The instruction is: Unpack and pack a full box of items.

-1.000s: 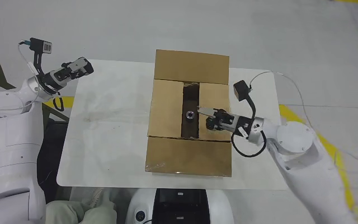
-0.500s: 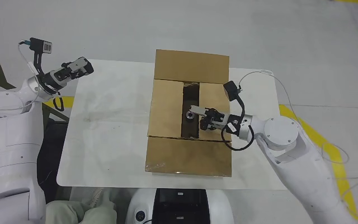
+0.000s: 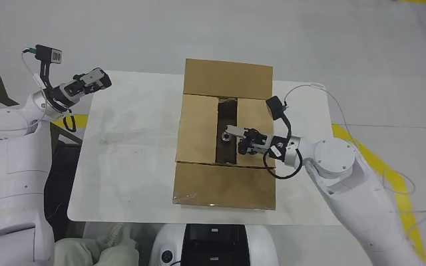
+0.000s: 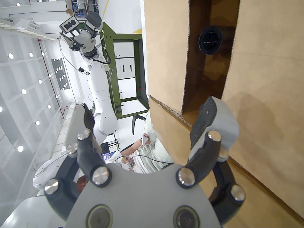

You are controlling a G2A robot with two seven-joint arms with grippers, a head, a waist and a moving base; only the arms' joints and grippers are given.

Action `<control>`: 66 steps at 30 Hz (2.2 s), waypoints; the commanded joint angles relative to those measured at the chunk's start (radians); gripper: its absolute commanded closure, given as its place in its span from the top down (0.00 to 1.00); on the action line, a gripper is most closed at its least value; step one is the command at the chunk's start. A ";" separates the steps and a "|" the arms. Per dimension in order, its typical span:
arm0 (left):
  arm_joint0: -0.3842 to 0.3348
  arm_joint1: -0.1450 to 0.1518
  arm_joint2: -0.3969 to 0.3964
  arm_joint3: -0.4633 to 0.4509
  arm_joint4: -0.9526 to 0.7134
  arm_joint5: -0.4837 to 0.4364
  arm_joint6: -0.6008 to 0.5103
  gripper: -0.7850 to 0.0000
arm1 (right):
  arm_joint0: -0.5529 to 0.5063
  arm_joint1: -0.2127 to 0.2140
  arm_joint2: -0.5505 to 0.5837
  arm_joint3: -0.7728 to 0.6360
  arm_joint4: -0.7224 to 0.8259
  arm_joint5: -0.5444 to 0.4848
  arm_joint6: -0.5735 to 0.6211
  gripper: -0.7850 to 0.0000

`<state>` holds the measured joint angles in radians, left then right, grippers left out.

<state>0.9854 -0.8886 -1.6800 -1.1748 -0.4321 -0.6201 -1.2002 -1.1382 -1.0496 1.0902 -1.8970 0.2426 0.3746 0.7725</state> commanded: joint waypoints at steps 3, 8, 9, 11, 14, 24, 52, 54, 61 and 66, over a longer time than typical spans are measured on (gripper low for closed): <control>0.000 0.000 0.000 0.000 0.000 0.000 0.000 1.00 | 0.017 -0.011 -0.049 0.027 0.000 -0.022 -0.010 1.00; 0.000 0.000 0.000 0.000 0.000 0.000 0.000 1.00 | 0.082 -0.030 -0.134 0.080 -0.023 -0.025 0.002 1.00; 0.000 0.000 0.000 0.000 0.000 0.000 0.000 1.00 | 0.093 -0.034 -0.148 0.091 -0.024 -0.026 0.000 1.00; 0.000 0.000 0.000 0.000 0.000 0.000 0.000 1.00 | 0.110 -0.042 -0.173 0.112 -0.021 -0.031 -0.005 1.00; 0.000 0.000 0.000 0.000 0.000 0.000 0.000 1.00 | 0.131 -0.053 -0.202 0.141 -0.018 -0.041 -0.009 1.00; 0.000 0.000 0.000 0.000 0.000 0.000 0.000 1.00 | 0.187 -0.093 -0.281 0.264 0.058 -0.135 0.005 1.00; 0.000 0.000 0.000 0.000 0.000 0.000 0.000 1.00 | 0.207 -0.130 -0.232 0.248 0.225 -0.339 0.056 1.00; 0.000 0.000 0.000 0.000 0.000 0.000 0.000 1.00 | 0.227 -0.139 -0.252 0.253 0.225 -0.342 0.052 1.00; 0.000 0.000 0.000 0.000 0.000 0.000 0.000 1.00 | 0.292 -0.175 -0.333 0.276 0.209 -0.333 0.029 1.00; 0.000 0.000 0.000 0.000 0.000 0.000 0.000 1.00 | 0.334 -0.201 -0.384 0.295 0.204 -0.333 0.017 1.00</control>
<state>0.9854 -0.8886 -1.6800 -1.1748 -0.4321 -0.6201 -1.2002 -0.8131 -1.2456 0.7167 -1.6040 0.4488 0.0414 0.7926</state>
